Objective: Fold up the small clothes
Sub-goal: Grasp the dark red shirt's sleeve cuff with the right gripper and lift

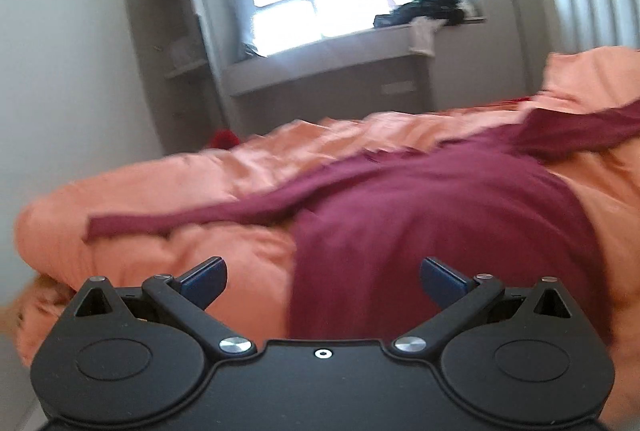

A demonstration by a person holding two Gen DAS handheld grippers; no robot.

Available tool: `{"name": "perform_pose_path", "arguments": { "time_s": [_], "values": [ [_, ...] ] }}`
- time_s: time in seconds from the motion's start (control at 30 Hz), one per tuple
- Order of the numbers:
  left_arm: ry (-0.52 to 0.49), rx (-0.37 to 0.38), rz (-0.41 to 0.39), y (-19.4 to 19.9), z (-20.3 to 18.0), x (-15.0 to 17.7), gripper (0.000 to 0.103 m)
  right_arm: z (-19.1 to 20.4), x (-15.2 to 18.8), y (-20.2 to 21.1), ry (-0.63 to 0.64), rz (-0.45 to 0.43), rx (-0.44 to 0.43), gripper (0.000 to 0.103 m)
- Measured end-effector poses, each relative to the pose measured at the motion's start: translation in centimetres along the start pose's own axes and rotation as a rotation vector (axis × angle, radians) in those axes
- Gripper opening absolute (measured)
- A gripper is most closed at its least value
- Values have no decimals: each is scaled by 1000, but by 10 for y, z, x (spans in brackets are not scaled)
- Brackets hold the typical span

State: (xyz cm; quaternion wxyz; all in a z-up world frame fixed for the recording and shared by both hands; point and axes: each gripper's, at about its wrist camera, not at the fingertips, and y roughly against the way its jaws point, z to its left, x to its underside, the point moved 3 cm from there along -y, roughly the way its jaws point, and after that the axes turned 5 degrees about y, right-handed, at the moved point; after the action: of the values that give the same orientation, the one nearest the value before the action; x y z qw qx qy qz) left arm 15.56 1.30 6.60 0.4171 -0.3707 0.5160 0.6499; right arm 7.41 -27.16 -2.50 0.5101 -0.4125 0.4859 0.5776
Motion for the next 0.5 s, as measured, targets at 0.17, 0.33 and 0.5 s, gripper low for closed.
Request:
{"name": "perform_pose_path", "arguments": {
  "time_s": [0.17,0.33,0.5],
  "values": [
    [-36,-11,-5,-54,-13,-38,103,-40,-8,-39,-45,-13,25,103],
    [18,73,6,-103,-37,-62,103,-76,-32,-86,-23,14,90,103],
    [73,151,12,-144,-61,-61,103,-113,-64,-136,32,63,184,103]
  ]
}}
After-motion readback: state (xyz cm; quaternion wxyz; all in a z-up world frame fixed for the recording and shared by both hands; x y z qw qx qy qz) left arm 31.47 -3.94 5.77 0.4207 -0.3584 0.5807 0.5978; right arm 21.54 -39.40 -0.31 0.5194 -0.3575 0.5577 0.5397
